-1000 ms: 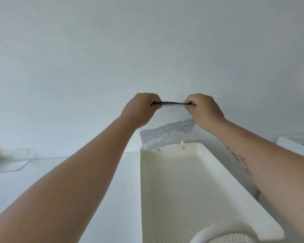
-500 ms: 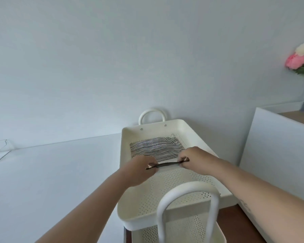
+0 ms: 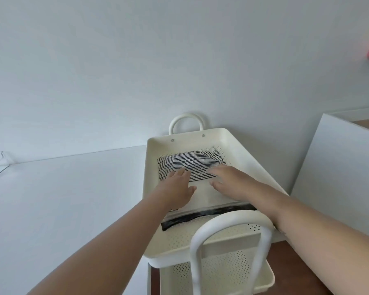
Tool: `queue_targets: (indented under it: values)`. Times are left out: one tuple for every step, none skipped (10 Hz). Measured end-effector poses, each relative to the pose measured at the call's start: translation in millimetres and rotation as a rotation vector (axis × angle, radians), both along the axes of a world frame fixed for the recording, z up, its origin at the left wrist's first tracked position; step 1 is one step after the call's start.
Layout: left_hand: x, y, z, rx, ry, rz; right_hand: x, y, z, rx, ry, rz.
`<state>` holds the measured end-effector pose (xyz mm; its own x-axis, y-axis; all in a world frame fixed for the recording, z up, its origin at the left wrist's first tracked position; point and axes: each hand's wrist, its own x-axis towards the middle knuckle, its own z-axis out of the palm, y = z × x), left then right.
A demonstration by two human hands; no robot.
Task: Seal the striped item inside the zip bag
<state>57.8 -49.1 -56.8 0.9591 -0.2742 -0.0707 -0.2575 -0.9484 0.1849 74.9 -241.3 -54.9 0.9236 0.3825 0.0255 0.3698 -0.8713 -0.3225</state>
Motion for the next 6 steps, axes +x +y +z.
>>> queue_targets:
  values:
    - [2.8,-5.2,-8.4,0.091,0.083,-0.004,3.6,1.3,-16.7,-0.061,0.024,0.038]
    - [3.8,-9.9,-17.9,0.127,0.096,-0.016,5.5,-1.3,-25.0,-0.145,0.051,0.048]
    - [4.8,-11.3,-22.6,0.15,0.127,-0.015,4.7,-2.4,-26.6,-0.208,0.089,0.054]
    - [3.8,-10.4,-14.3,0.139,0.114,-0.025,1.6,-1.0,-19.8,-0.177,0.129,0.04]
    - [-6.4,-5.0,1.3,0.031,-0.016,-0.069,-1.9,-5.1,-3.6,0.016,0.081,0.011]
    - [-27.9,7.5,13.9,-0.293,-0.132,-0.04,-18.5,-11.7,20.6,0.305,-0.074,-0.029]
